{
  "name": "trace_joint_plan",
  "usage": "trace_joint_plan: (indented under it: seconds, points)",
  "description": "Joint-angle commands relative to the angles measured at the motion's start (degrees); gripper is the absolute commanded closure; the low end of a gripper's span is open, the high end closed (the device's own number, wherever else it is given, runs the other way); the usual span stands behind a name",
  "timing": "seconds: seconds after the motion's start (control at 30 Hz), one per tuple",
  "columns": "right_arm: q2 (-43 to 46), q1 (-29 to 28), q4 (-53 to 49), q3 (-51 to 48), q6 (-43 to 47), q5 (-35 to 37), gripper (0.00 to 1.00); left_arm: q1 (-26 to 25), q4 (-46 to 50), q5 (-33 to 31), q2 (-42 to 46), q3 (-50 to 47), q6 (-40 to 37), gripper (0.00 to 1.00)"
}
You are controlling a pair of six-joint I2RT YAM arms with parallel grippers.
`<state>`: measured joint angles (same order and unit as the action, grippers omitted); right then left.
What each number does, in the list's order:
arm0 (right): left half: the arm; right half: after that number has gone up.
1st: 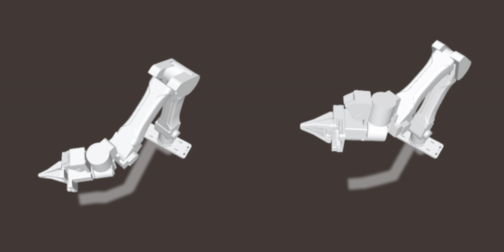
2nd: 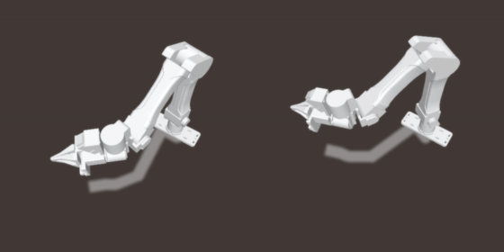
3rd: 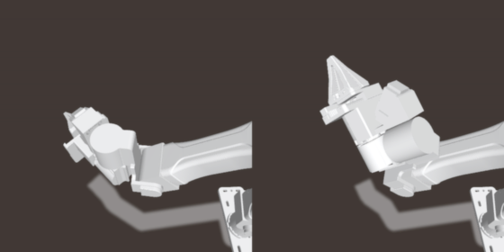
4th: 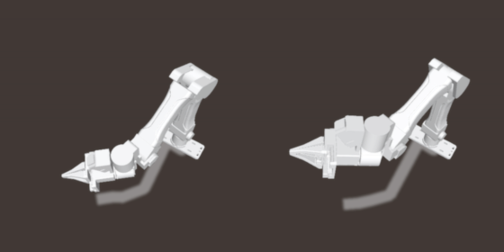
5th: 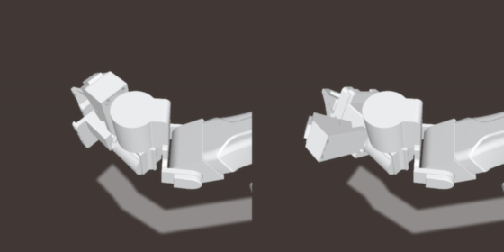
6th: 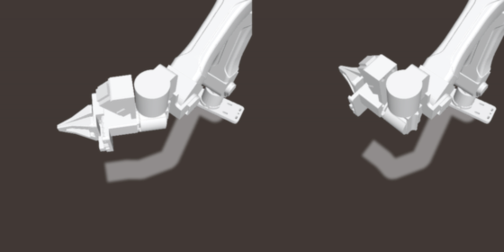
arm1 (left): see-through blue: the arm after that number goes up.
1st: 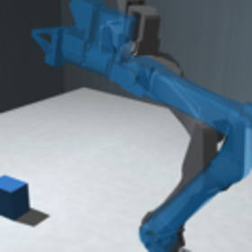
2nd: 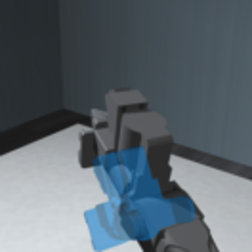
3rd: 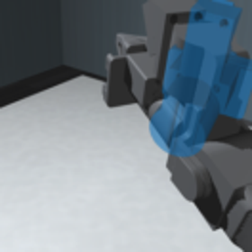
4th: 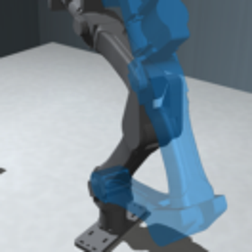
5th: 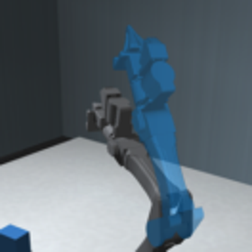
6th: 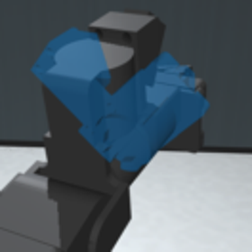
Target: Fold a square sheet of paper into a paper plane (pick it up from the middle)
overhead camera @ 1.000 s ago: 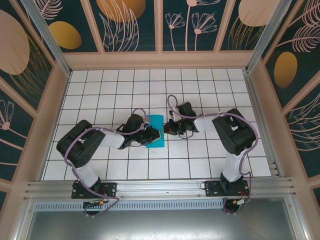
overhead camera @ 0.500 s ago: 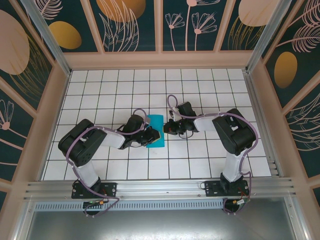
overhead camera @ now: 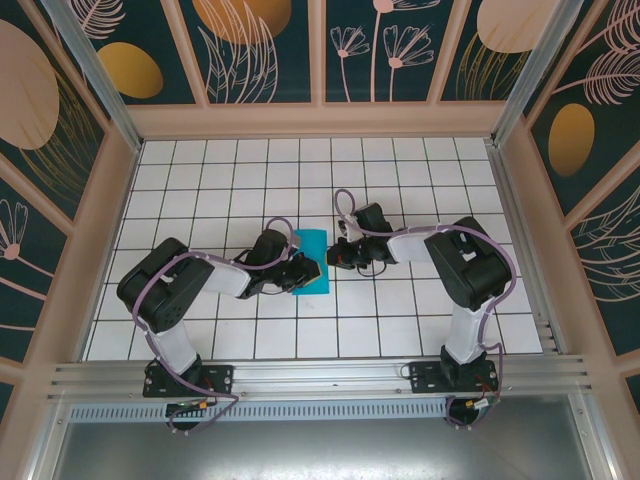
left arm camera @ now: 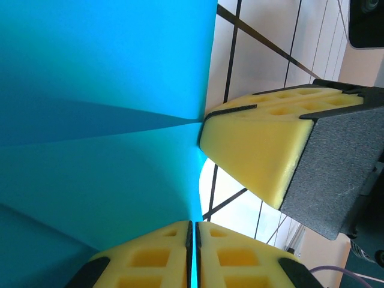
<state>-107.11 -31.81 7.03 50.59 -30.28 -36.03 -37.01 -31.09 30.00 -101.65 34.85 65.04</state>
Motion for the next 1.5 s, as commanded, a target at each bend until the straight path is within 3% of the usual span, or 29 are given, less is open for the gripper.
trace_joint_plan:
  seconds: [0.0, 1.03, 1.17, 1.33, 1.47]
  points:
    - [-1.3, 0.1, -0.8, 1.7, 1.5, 0.4, 0.99, 0.3, -1.3, 0.4, -0.8, -0.3, 1.1, 0.87]
    - [-1.1, 0.1, -1.7, 1.8, 1.7, 1.0, 0.99, 0.1, 9.7, -4.8, -1.1, 1.3, 2.1, 0.92]
    - [-0.7, 0.2, -4.2, 3.3, 1.5, 2.4, 0.92, -0.2, 11.6, -5.5, -1.3, 1.6, 2.1, 0.92]
    - [4.7, 0.1, -6.1, 3.2, 0.5, 7.7, 0.77, -0.4, 13.9, -7.3, -1.5, 1.5, 2.7, 0.94]
    - [7.7, 0.1, -6.1, 2.1, -0.2, 9.9, 0.75, -0.6, 14.8, -8.6, -1.4, 1.4, 3.2, 0.95]
